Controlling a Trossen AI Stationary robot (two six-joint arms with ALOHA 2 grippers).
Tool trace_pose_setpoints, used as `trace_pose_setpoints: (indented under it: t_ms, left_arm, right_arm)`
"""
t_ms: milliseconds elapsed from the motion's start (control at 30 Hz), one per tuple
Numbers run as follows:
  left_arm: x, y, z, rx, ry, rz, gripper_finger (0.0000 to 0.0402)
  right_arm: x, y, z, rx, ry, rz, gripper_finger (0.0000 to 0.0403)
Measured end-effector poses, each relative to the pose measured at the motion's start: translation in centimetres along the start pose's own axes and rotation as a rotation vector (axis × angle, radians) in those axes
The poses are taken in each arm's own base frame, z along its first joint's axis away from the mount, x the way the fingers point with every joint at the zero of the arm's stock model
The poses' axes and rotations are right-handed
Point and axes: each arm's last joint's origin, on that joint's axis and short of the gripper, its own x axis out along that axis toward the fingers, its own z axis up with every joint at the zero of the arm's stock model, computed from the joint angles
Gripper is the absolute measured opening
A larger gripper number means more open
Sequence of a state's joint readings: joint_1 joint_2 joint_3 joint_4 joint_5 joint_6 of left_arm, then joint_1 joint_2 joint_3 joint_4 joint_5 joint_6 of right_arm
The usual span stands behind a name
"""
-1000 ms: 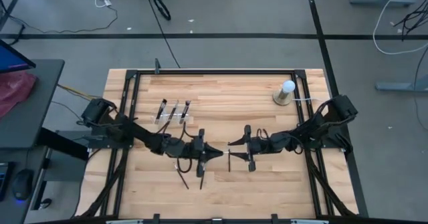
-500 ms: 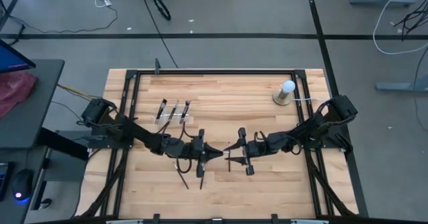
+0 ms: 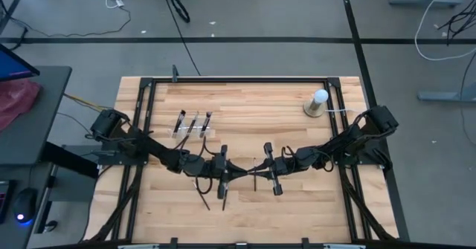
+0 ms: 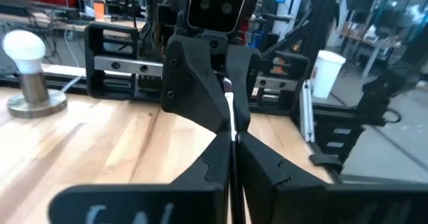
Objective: Pick & Place Makeup Brushes
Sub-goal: Put the black eyeshadow brush into the transparent organizer
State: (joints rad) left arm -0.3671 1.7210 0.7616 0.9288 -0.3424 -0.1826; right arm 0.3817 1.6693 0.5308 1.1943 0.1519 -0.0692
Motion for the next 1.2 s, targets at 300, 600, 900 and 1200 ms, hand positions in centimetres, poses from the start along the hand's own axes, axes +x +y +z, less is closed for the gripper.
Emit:
trace_pose_setpoints:
  t_ms: [300,600,900,1200]
  left_arm:
    - [0.0,0.8,-1.2,0.164,0.114,0.150,0.0146]
    - [0.0,1.3,-1.5,0.192,0.152,0.194,0.0141]
    - [0.6,1.9,-1.2,0.166,0.168,0.194,0.0108]
    - [4.0,1.2,-1.4,0.244,0.282,0.225,0.0081]
  right_arm:
    - [-0.8,-0.4,0.6,0.089,0.144,-0.094,0.0010]
    - [-1.1,-0.8,0.7,0.125,0.178,-0.153,0.0010]
    - [-1.1,-0.9,0.8,0.129,0.172,-0.165,0.0010]
    - [-1.1,-1.0,0.7,0.147,0.180,-0.154,0.0010]
